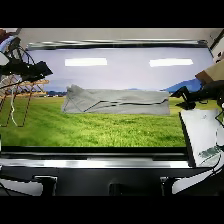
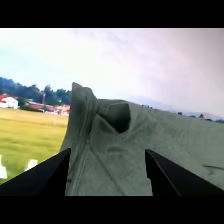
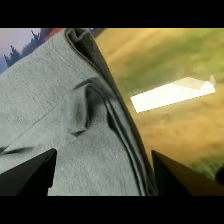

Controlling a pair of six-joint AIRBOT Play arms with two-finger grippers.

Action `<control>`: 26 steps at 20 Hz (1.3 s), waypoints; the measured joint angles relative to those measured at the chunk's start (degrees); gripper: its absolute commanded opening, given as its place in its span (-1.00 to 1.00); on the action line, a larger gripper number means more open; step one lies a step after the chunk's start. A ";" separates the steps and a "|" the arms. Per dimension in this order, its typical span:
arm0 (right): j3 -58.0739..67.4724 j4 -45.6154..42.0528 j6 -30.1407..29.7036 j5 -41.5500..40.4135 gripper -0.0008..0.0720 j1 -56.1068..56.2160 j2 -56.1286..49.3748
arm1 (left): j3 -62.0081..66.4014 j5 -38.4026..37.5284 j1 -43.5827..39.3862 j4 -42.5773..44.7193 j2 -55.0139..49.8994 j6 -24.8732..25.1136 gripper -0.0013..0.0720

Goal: Fold the clothes and pants, and hang the long-sleeved shirts on hangers.

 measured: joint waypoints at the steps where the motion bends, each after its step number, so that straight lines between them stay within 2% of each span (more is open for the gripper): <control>1: 0.07 0.63 -0.87 -0.04 0.87 0.20 -0.87 | 0.15 -1.11 -0.94 2.49 0.85 -0.24 0.53; 7: 0.26 2.91 -3.02 1.64 0.79 2.51 -4.57 | 0.44 -4.44 -5.07 9.33 2.75 -1.95 0.53; 9: 0.31 3.32 -3.21 2.58 0.43 3.93 -5.49 | 0.44 -4.68 -5.86 10.03 2.91 -2.38 0.53; 10: 0.28 3.02 -3.21 3.10 -0.01 4.70 -5.84 | 0.44 -4.85 -6.12 10.27 2.95 -2.51 0.53; 11: 0.28 2.01 -3.30 3.80 -0.84 5.49 -6.08 | 0.44 -4.90 -6.32 10.49 2.99 -2.58 0.49; 12: 0.17 1.46 -3.45 4.31 -0.86 6.21 -6.38 | 0.44 -4.90 -6.45 10.51 2.99 -2.78 0.47; 13: 0.20 1.11 -3.48 4.44 -0.87 6.73 -6.36 | 0.44 -4.96 -6.56 10.49 2.89 -2.95 0.17; 14: 0.20 0.83 -3.54 4.59 -0.87 7.19 -6.21 | 0.39 -4.96 -6.64 9.92 2.73 -3.04 -0.49; 15: 0.17 0.48 -3.54 4.79 -0.87 7.45 -5.81 | 0.11 -4.96 -6.69 9.11 2.36 -3.30 -0.91; 20: 1.53 -1.14 -2.01 1.46 -0.87 7.87 1.44 | -6.14 -2.60 -8.98 3.02 -2.16 -6.01 -0.92; 26: 4.72 -3.54 2.19 -3.23 -0.87 7.87 13.73 | -12.63 12.37 -20.11 -13.75 -10.08 -11.50 -0.93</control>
